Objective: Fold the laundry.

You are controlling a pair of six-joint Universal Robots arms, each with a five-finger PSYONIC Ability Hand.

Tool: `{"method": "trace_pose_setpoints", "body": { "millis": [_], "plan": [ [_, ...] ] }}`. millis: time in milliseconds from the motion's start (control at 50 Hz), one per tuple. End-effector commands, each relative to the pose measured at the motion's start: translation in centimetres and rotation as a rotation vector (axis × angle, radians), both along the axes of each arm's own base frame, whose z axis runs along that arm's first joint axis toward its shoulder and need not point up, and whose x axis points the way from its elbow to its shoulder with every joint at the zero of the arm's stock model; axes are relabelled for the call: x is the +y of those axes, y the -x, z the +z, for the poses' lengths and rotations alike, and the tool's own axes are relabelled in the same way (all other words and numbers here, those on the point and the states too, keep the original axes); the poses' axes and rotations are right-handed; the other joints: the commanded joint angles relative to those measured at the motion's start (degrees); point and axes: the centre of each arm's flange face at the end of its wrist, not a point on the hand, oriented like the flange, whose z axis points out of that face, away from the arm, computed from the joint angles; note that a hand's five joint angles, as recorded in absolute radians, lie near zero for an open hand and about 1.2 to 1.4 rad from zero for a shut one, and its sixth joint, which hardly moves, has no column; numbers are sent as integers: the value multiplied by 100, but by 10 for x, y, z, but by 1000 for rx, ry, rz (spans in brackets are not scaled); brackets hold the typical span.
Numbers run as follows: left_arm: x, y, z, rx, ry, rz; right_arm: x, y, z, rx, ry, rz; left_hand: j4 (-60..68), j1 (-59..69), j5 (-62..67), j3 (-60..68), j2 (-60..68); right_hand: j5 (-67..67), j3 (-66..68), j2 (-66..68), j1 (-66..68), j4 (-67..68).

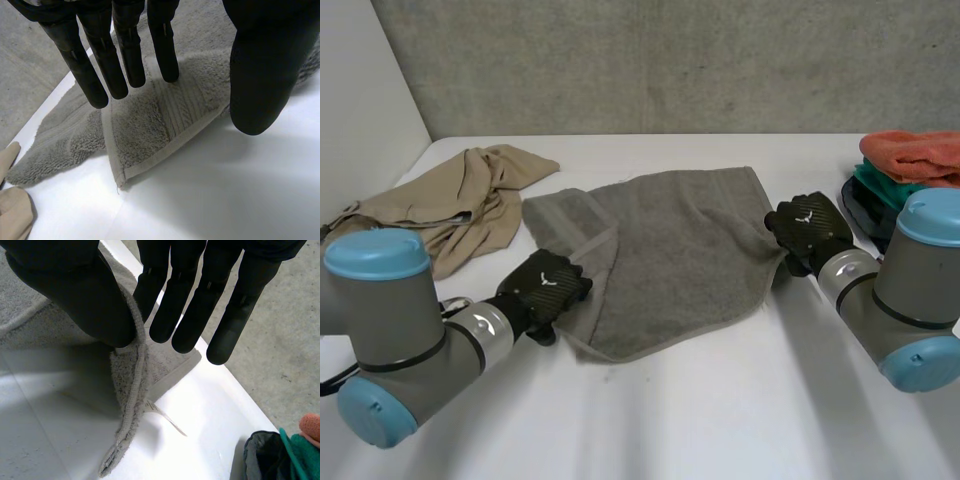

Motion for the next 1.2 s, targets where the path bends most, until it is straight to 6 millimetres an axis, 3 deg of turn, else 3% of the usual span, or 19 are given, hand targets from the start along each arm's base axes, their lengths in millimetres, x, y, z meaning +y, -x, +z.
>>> {"method": "trace_pose_setpoints", "body": {
  "millis": [20,200,220,260,280,340,360,420,440,580,740,820,900,960,980,1060,1120,1180,1200],
  "plan": [
    [-12,5,-10,9,15,-3,0,0,0,1,-1,-1,593,580,608,621,611,1292,1208,1272,1553,1136],
    [-20,9,-22,11,-4,-4,1,1,-2,4,-8,-2,1129,1115,1144,1157,1146,1292,1208,1272,1553,1136],
    [-21,11,-22,14,3,-7,1,1,-2,4,-8,-4,2930,2917,2945,2958,2948,1292,1208,1272,1553,1136],
    [-25,12,-18,21,22,-4,0,2,-2,4,-6,-5,4553,4540,4568,4581,4571,1292,1208,1272,1553,1136],
    [-27,12,-14,28,37,-2,0,2,-1,3,-3,-7,4694,4681,4709,4722,4712,1292,1208,1272,1553,1136],
    [-32,15,5,74,95,11,-1,4,1,4,2,-14,4696,4682,4711,4723,4713,1292,1208,1272,1553,1136],
    [-35,14,29,128,148,33,-2,4,3,2,6,-14,4696,4682,4711,4723,4713,1292,1208,1272,1553,1136],
    [-37,11,56,199,194,65,-3,4,8,-3,20,-16,4696,4682,4711,4723,4713,1292,1208,1272,1553,1136],
    [-36,9,73,247,219,86,-3,4,17,-7,39,-16,4696,4682,4711,4723,4713,1292,1208,1272,1553,1136],
    [-24,-3,127,336,319,136,4,17,64,73,88,-27,4696,4682,4711,4723,4713,1292,1208,1272,1553,1136],
    [2,-35,186,341,471,215,31,59,182,255,311,-125,4696,4682,4711,4723,4713,1292,1208,1272,1553,1136],
    [16,-43,212,334,521,226,50,65,217,254,360,-144,4696,4682,4711,4723,4713,1292,1208,1272,1553,1136],
    [17,-49,207,282,441,253,55,66,220,261,335,-135,4696,4682,4711,4723,4713,1292,1208,1272,1553,1136],
    [16,-52,189,212,331,268,46,65,207,271,286,-127,4696,4682,4711,4723,4713,1292,1208,1272,1553,1136],
    [14,-51,182,192,305,268,38,64,194,285,237,-122,4696,4682,4711,4723,4713,1292,1208,1272,1553,1136],
    [-5,-46,138,82,183,255,16,61,164,312,153,-114,4696,4682,4711,4723,4713,1292,1208,1272,1553,1136],
    [-20,-42,122,48,159,242,2,59,153,317,128,-112,4696,4682,4711,4723,4713,1292,1208,1272,1553,1136],
    [-50,-31,113,29,181,231,-19,51,144,306,129,-101,4696,4682,4711,4723,4713,1292,1208,1272,1553,1136],
    [-59,-29,114,30,200,232,-36,49,145,293,161,-114,4696,4682,4711,4723,4713,1292,1208,1272,1553,1136]
  ]
}}
